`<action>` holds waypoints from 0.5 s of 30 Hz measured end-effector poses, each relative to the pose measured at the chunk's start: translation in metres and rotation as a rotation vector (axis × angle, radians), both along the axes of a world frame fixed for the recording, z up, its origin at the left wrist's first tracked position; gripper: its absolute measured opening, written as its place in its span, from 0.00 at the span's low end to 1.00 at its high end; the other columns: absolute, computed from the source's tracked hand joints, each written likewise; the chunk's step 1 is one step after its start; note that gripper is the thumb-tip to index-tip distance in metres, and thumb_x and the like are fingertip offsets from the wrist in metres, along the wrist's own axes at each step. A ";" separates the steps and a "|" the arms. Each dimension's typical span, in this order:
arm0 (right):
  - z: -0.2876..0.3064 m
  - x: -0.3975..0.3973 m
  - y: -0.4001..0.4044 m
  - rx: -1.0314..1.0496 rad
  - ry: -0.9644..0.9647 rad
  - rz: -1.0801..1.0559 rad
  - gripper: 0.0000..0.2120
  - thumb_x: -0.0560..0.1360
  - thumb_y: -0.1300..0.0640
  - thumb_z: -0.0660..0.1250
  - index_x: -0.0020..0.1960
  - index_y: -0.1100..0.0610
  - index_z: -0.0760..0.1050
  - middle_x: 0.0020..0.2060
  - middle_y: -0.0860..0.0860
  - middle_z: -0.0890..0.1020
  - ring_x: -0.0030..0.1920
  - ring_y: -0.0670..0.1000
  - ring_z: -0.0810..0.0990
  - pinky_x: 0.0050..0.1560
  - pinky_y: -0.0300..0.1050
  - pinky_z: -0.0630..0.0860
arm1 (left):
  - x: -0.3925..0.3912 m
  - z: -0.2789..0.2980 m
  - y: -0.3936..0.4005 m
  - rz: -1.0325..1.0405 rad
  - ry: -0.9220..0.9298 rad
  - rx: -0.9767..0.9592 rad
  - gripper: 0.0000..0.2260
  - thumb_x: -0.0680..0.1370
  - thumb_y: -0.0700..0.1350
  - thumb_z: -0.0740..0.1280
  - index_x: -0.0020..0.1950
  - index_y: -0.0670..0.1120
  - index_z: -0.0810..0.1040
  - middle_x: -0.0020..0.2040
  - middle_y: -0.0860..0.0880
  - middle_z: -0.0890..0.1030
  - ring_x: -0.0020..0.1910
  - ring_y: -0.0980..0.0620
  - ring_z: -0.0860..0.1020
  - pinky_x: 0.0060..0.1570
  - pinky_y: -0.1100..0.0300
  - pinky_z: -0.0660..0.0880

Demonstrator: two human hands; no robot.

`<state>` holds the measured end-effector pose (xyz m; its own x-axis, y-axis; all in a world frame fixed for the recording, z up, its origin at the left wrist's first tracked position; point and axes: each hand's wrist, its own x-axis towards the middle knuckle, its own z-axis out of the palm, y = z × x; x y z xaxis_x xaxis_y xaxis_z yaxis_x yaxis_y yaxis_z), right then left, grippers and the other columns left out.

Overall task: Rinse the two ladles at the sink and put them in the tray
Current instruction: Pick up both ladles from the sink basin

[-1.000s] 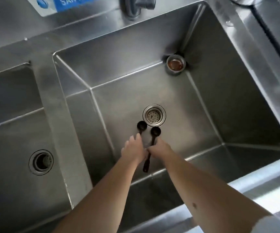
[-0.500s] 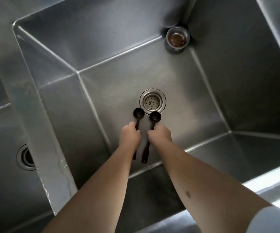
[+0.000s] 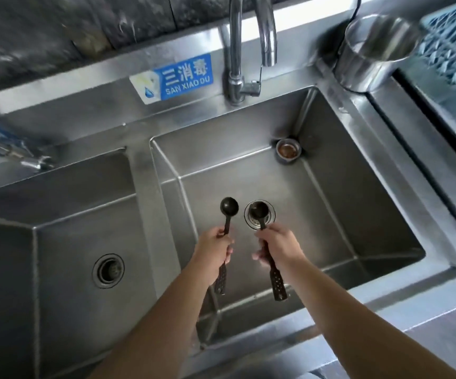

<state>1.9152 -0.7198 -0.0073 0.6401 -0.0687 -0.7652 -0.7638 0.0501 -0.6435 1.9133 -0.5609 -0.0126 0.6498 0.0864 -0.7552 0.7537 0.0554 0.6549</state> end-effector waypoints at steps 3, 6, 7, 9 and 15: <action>0.028 -0.010 0.009 0.086 -0.035 -0.078 0.09 0.72 0.61 0.66 0.33 0.54 0.77 0.23 0.53 0.74 0.20 0.51 0.70 0.20 0.38 0.64 | -0.011 0.029 0.009 0.160 0.026 -0.206 0.10 0.81 0.37 0.59 0.53 0.40 0.79 0.31 0.49 0.75 0.24 0.56 0.69 0.25 0.62 0.63; 0.047 -0.015 0.018 0.094 -0.058 -0.183 0.11 0.77 0.59 0.63 0.37 0.58 0.80 0.23 0.50 0.75 0.18 0.48 0.69 0.19 0.35 0.64 | -0.024 0.047 0.017 0.207 0.004 -0.296 0.09 0.81 0.36 0.58 0.52 0.41 0.78 0.28 0.49 0.74 0.24 0.54 0.68 0.24 0.61 0.63; 0.050 -0.017 0.020 0.034 -0.086 -0.167 0.13 0.76 0.61 0.64 0.35 0.57 0.81 0.22 0.49 0.76 0.18 0.47 0.71 0.19 0.34 0.66 | -0.028 0.051 0.020 0.196 -0.013 -0.284 0.08 0.80 0.34 0.59 0.51 0.41 0.77 0.27 0.49 0.74 0.24 0.53 0.68 0.24 0.60 0.63; 0.055 -0.022 0.025 -0.110 -0.153 -0.085 0.15 0.73 0.61 0.67 0.29 0.55 0.80 0.20 0.48 0.76 0.20 0.46 0.74 0.23 0.36 0.69 | -0.037 0.059 0.027 0.164 -0.024 -0.241 0.06 0.79 0.33 0.60 0.51 0.39 0.75 0.27 0.48 0.74 0.26 0.52 0.70 0.26 0.59 0.65; 0.057 -0.039 0.044 -0.341 -0.224 0.104 0.08 0.72 0.58 0.67 0.35 0.58 0.81 0.23 0.48 0.81 0.27 0.49 0.80 0.30 0.44 0.76 | -0.062 0.069 0.043 0.079 0.008 -0.066 0.04 0.77 0.37 0.67 0.48 0.44 0.80 0.29 0.49 0.82 0.33 0.50 0.80 0.40 0.54 0.73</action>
<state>1.8759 -0.6761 0.0496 0.8048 -0.2206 -0.5510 -0.5931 -0.2644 -0.7605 1.8513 -0.5180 0.0562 0.6365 0.0876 -0.7663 0.7507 0.1577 0.6416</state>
